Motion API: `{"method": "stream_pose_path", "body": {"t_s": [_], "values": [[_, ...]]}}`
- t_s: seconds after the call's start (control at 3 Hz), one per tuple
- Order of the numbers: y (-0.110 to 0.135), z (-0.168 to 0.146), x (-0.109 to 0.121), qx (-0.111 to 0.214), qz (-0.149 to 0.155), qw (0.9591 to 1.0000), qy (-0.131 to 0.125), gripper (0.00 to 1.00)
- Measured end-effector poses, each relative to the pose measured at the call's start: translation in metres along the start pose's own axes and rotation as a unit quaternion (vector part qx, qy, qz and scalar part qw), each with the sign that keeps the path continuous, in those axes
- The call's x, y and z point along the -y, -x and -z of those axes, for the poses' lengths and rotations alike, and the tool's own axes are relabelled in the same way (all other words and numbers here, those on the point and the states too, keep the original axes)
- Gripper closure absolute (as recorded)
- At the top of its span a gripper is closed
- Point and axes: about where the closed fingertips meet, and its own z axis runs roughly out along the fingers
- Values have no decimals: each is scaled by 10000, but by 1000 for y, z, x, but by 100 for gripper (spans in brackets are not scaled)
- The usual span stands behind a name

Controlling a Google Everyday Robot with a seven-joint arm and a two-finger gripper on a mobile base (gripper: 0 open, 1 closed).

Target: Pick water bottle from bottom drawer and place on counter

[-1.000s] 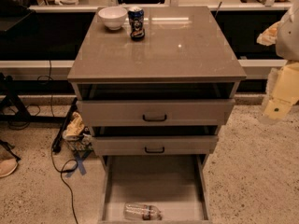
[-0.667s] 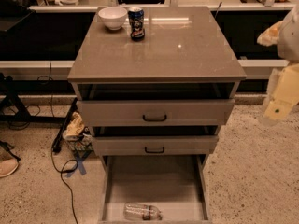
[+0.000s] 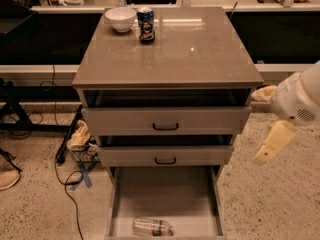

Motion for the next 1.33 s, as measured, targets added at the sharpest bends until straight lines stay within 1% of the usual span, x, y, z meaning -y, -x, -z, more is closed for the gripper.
{"method": "stream_pose_path", "body": {"t_s": [0.33,0.67,1.0,1.33], "values": [[-22,-105,6,836,-387,9944,511,0],[-32,-180,1,1258,-723,9847,961,0],[-32,-181,1,1257,-722,9848,961,0],[-62,-207,-4,1183,-560,9860,1033,0]]}}
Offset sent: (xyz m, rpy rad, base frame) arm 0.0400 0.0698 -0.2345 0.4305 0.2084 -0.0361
